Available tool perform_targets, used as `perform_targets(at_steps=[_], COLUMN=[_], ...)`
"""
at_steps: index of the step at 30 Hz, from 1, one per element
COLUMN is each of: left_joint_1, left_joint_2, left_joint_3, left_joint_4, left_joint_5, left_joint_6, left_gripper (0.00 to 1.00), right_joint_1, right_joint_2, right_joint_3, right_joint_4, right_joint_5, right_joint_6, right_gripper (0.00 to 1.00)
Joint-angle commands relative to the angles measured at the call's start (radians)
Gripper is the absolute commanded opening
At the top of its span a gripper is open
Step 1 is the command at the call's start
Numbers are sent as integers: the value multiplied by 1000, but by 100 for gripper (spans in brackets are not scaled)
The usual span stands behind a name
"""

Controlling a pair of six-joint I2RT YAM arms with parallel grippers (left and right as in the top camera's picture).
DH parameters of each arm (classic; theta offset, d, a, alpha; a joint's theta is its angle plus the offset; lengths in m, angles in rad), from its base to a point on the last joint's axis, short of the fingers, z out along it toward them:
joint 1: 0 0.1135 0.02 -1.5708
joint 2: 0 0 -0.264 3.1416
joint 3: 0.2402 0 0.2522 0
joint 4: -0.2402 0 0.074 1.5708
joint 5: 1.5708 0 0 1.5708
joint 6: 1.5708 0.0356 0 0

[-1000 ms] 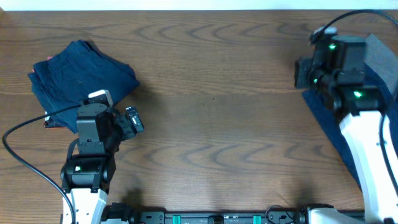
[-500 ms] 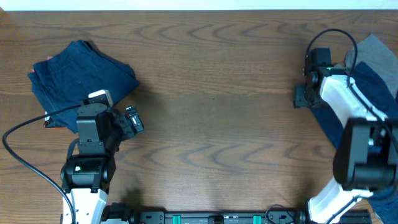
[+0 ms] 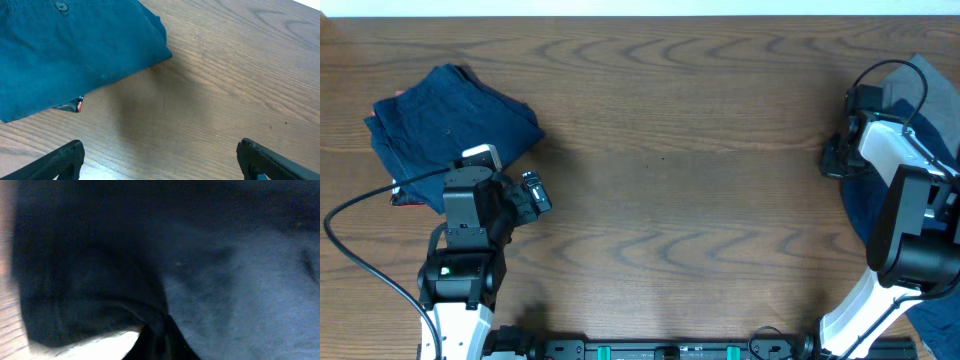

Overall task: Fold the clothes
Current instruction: 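Drag the navy shorts with the right gripper toward table center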

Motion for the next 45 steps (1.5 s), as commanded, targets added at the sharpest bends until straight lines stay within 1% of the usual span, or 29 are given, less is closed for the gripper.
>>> perform_targets(at_steps=[1,6,9,11,13,17,21,27,28,30,31,33,34,35,37,39,40,42,44,45], left_joint_1=[2,2,2,2,2,2,2,2,2,2,2,2,2,2,2,2,2,2,-6,-15], left_joint_2=[1,1,1,1,1,1,1,1,1,1,1,1,1,1,1,4,8,26,60,80], left_joint_3=[20,20,20,20,20,20,20,20,20,20,20,20,20,20,20,20,20,20,20,20], left_joint_4=[2,2,2,3,3,5,9,19,28,50,62,76,76,77,78,86,93,106,114,115], left_joint_5=[-3,-4,-4,-4,-4,-4,-4,-4,-4,-3,-3,-3,-3,-3,-1,34,82,188,282,312], left_joint_6=[-2,-2,-2,-2,-2,-2,-2,-2,-2,-2,-5,-29,-44,-58,-58,-58,-58,-59,-86,-109], left_gripper=[98,98,98,98,98,98,98,98,98,98,98,98,98,98,98,98,98,98,98,98], right_joint_1=[-16,-16,-12,-8,3,55,162,352,386,431,445,461,461,457,438,406,385,338,278,249], right_joint_2=[12,-125,-251,-324,-399,-498,-511,-398,-367,-316,-296,-265,-255,-251,-254,-269,-279,-294,-304,-307], right_joint_3=[2,104,231,314,390,433,431,428,428,428,428,428,428,428,428,428,428,428,428,428], right_joint_4=[-29,-145,-239,-277,-284,-220,-171,-63,-31,9,14,-10,-37,-68,-136,-203,-235,-295,-351,-377], right_joint_5=[-82,-114,-155,-259,-409,-671,-704,-704,-704,-693,-669,-551,-461,-357,-171,-62,-35,-12,-14,-22], right_joint_6=[2,2,-15,-50,-71,-69,-47,-16,-16,-18,-18,-16,2,45,138,178,178,178,179,179], right_gripper=[1,1,1,1,1,1,1,3,10,31,39,50,55,57,66,75,80,83,89,97])
